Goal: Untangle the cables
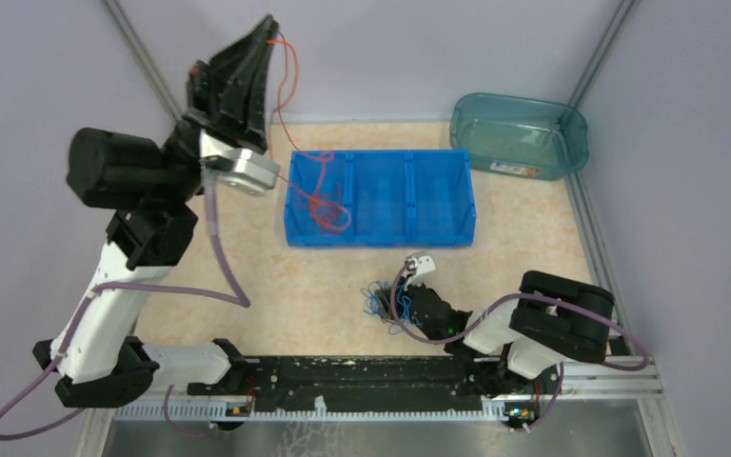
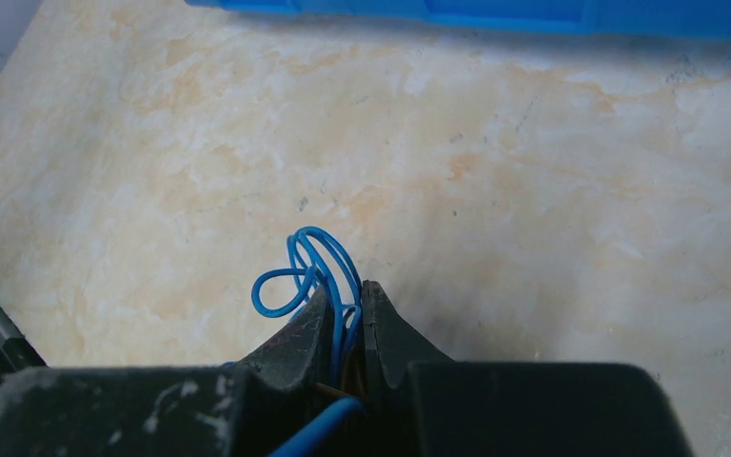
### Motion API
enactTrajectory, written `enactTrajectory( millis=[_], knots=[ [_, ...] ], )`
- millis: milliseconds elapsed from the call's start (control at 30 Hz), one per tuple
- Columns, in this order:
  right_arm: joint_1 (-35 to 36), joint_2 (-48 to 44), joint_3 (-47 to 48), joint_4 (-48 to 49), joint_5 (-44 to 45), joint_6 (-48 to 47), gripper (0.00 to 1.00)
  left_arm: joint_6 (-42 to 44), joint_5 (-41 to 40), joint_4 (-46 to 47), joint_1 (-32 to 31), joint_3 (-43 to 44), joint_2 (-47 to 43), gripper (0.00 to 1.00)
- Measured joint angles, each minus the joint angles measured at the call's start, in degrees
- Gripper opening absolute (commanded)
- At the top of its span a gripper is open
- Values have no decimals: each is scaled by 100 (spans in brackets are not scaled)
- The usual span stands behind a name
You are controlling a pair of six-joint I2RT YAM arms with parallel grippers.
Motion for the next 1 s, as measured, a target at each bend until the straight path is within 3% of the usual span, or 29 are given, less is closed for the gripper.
enactTrajectory(
  millis=[233, 567, 1000],
  knots=[
    [0, -1093, 328, -1139, 61, -197, 2, -44, -586, -560, 208, -1429, -101, 0],
    [0, -1694, 369, -2081, -15, -315, 4, -675, -627, -1064, 1945, -2430, 391, 0],
    [0, -1884, 472, -2658, -63, -317, 4, -1255, -479, -1067, 2164, -3305, 807, 0]
  ],
)
